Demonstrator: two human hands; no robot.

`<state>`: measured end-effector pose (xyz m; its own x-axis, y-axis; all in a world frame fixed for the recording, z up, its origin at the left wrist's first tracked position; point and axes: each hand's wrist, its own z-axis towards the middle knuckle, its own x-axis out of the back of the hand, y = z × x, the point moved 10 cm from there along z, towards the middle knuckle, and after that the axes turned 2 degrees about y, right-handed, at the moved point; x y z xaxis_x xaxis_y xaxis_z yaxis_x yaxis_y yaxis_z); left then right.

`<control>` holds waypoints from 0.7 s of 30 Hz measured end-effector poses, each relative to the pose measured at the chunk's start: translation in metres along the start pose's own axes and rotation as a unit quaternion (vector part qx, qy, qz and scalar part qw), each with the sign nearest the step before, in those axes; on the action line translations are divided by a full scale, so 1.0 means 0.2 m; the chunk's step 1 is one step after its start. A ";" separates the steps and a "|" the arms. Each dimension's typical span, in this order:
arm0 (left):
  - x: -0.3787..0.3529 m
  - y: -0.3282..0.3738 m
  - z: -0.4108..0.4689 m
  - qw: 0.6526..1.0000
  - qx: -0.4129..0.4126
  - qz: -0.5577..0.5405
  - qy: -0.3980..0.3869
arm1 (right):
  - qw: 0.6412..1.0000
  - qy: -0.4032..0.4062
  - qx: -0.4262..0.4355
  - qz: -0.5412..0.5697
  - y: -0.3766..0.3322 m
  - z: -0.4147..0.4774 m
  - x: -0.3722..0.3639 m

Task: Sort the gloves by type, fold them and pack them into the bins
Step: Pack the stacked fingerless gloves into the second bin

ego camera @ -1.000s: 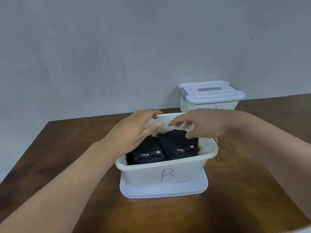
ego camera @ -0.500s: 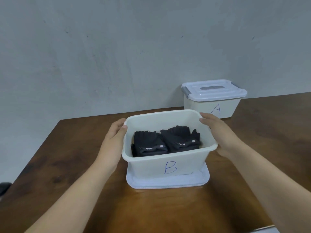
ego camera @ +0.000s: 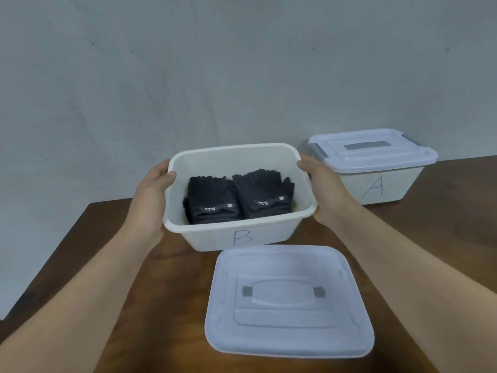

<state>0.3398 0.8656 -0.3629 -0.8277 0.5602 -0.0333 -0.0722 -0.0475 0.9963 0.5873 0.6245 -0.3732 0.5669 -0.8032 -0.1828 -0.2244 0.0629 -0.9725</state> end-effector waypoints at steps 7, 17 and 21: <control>0.05 -0.19 0.33 0.999 0.028 0.014 -0.017 | 0.999 0.017 -0.038 -0.035 0.14 0.30 -0.14; 0.10 -0.29 0.43 0.997 0.054 0.056 0.015 | 0.992 0.014 -0.025 -0.122 0.17 0.47 -0.15; 0.13 -0.18 0.35 0.990 0.040 0.104 0.092 | 0.992 0.014 -0.038 -0.116 0.11 0.41 -0.14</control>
<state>0.3594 0.9404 -0.3950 -0.9075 0.3854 0.1669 0.1489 -0.0763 0.9859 0.6322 0.6966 -0.4011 0.5889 -0.8067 0.0496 -0.1500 -0.1693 -0.9741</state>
